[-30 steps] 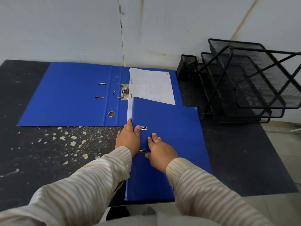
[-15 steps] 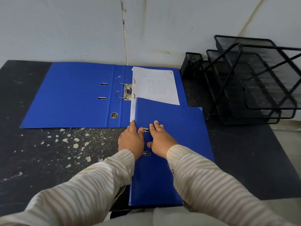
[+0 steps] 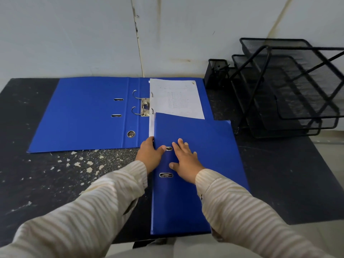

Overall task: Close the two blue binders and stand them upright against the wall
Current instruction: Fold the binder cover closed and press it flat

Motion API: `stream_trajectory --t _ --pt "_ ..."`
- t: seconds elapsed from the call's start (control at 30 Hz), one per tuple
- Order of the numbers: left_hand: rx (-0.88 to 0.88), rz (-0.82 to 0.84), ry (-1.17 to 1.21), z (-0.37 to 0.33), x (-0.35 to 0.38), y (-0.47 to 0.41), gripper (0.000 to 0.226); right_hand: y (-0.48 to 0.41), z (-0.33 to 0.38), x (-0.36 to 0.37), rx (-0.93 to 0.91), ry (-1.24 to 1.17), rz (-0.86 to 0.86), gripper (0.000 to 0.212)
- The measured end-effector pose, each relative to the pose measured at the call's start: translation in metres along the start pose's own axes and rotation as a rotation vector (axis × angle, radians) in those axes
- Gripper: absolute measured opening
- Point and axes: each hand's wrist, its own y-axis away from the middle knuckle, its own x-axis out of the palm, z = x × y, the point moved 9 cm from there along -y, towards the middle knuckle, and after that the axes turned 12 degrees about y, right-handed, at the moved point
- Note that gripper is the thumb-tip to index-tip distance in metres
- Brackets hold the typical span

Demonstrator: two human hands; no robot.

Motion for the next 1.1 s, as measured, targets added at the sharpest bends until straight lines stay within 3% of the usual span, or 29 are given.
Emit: stream_trajectory --t 0.17,0.33,0.73,0.97,1.1 --pt "-0.172 0.183 -0.319 -0.015 -0.002 -0.015 0.055 0.003 -0.003 0.006 -0.006 -0.031 -0.037 0.071" --pt "-0.155 0.272 -0.698 -0.042 0.005 -0.01 0.056 0.003 -0.005 0.008 -0.036 -0.033 -0.039 0.068" --pt "-0.213 0.343 -0.748 -0.039 0.004 -0.022 0.039 0.002 -0.007 0.011 -0.052 -0.021 -0.054 0.068" --pt "-0.108 0.238 -0.833 -0.054 0.008 -0.02 0.078 0.003 -0.007 0.011 -0.058 -0.019 -0.062 0.068" --pt "-0.119 0.287 -0.817 -0.05 0.008 -0.021 0.069 0.002 -0.008 0.011 -0.058 -0.023 -0.058 0.068"
